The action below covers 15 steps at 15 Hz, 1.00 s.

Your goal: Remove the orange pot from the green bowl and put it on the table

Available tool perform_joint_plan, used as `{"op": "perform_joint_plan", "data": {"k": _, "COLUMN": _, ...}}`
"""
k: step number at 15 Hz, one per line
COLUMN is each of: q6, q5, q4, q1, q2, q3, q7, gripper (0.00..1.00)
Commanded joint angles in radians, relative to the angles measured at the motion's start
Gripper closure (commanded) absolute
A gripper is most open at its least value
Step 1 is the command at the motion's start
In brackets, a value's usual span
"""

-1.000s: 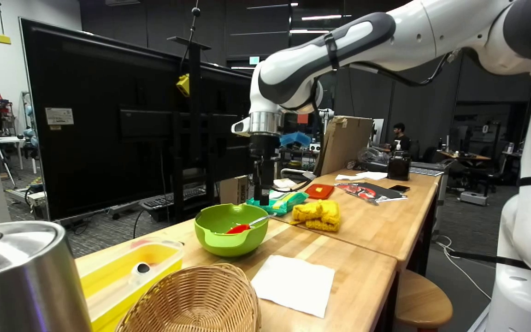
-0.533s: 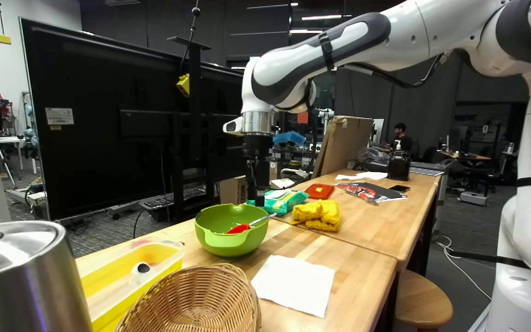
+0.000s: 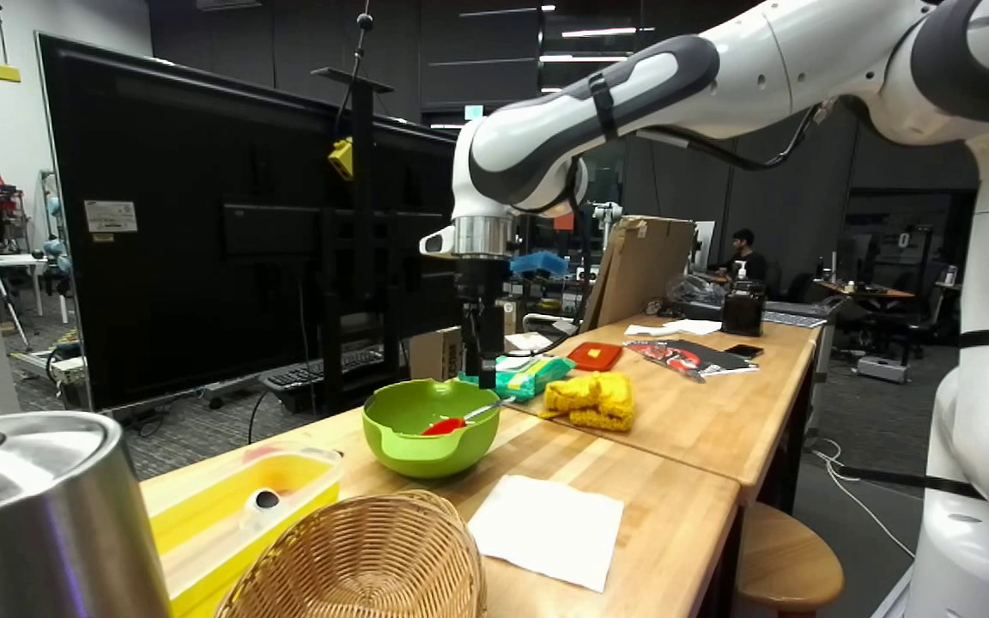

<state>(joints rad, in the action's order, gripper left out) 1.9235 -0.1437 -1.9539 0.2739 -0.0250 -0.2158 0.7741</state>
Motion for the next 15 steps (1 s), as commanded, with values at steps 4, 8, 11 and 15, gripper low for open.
{"op": "perform_joint_plan", "data": {"k": 4, "q6": 0.038, "q5": -0.022, "q4": -0.009, "q1": -0.012, "q2": -0.019, "q3": -0.020, "q7": 0.012, "gripper": 0.00}}
{"op": "perform_joint_plan", "data": {"k": 8, "q6": 0.051, "q5": -0.033, "q4": -0.019, "q1": -0.014, "q2": -0.028, "q3": -0.025, "q7": 0.015, "gripper": 0.00}}
{"op": "perform_joint_plan", "data": {"k": 11, "q6": 0.053, "q5": -0.039, "q4": -0.027, "q1": -0.016, "q2": -0.026, "q3": -0.026, "q7": 0.016, "gripper": 0.00}}
{"op": "perform_joint_plan", "data": {"k": 15, "q6": 0.050, "q5": -0.040, "q4": -0.033, "q1": -0.018, "q2": -0.023, "q3": -0.025, "q7": 0.013, "gripper": 0.00}}
